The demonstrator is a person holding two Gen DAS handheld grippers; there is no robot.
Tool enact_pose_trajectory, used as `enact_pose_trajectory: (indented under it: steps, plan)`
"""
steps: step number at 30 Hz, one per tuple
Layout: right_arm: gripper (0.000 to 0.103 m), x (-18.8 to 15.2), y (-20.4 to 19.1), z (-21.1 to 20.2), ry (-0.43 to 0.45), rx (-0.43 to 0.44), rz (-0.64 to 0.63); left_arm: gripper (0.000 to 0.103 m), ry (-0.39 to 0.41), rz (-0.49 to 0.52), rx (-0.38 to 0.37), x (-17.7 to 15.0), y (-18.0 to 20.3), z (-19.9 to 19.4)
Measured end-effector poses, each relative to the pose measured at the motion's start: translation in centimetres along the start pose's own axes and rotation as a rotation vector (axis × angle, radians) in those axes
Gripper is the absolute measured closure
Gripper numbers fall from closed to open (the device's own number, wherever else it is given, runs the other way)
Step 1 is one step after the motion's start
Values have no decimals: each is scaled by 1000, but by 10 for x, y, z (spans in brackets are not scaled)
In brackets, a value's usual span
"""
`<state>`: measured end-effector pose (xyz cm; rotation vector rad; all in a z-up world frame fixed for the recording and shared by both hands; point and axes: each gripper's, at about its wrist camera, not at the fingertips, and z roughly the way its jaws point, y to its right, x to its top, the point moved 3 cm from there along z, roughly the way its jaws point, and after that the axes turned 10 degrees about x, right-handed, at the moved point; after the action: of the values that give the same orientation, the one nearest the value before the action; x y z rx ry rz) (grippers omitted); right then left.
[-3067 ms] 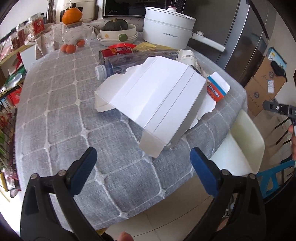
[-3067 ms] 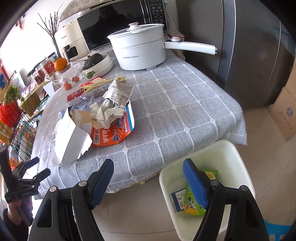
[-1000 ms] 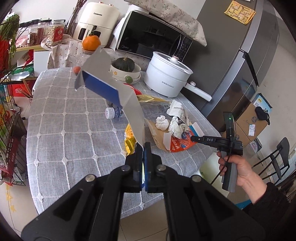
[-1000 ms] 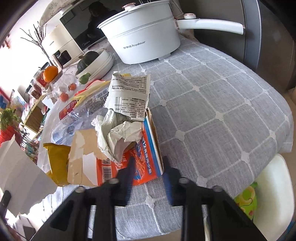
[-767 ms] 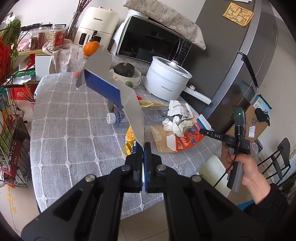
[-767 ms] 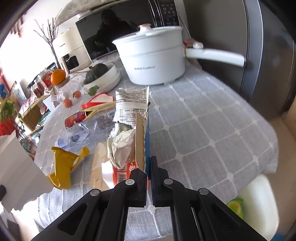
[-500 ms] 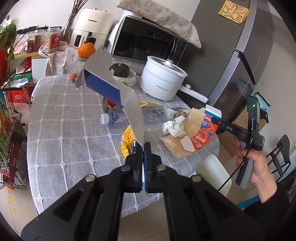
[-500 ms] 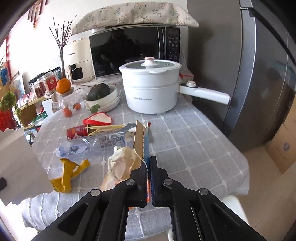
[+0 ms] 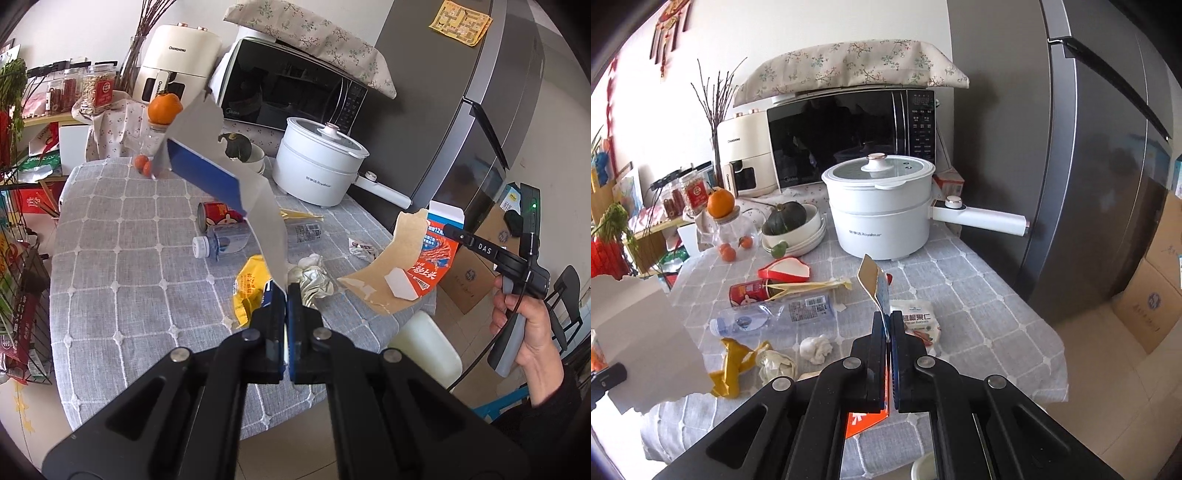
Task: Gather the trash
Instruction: 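Carry both cartons over the white bin and release them inside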
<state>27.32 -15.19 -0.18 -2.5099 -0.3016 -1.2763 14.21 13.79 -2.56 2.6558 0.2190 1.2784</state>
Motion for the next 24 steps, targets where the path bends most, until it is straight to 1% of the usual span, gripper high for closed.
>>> enact_pose_trajectory:
  steps: [4, 7, 10, 13, 18, 24]
  plan:
    - [100, 2, 9, -14, 19, -7, 9, 101, 11, 11, -24, 4, 10, -4]
    - [100, 2, 17, -27, 25, -13, 4, 101, 14, 30, -62, 4, 27, -6]
    - [100, -2, 31, -44, 30, -31, 8, 101, 3, 52, -115, 0, 52, -3]
    - [100, -11, 53, -61, 26, -62, 26, 101, -28, 71, -183, -8, 82, 5]
    - [100, -33, 96, -85, 12, -128, 69, 101, -100, 122, -286, -34, 140, 25]
    - [100, -65, 147, -103, -35, -194, 109, 101, -203, 190, -365, -73, 201, 49]
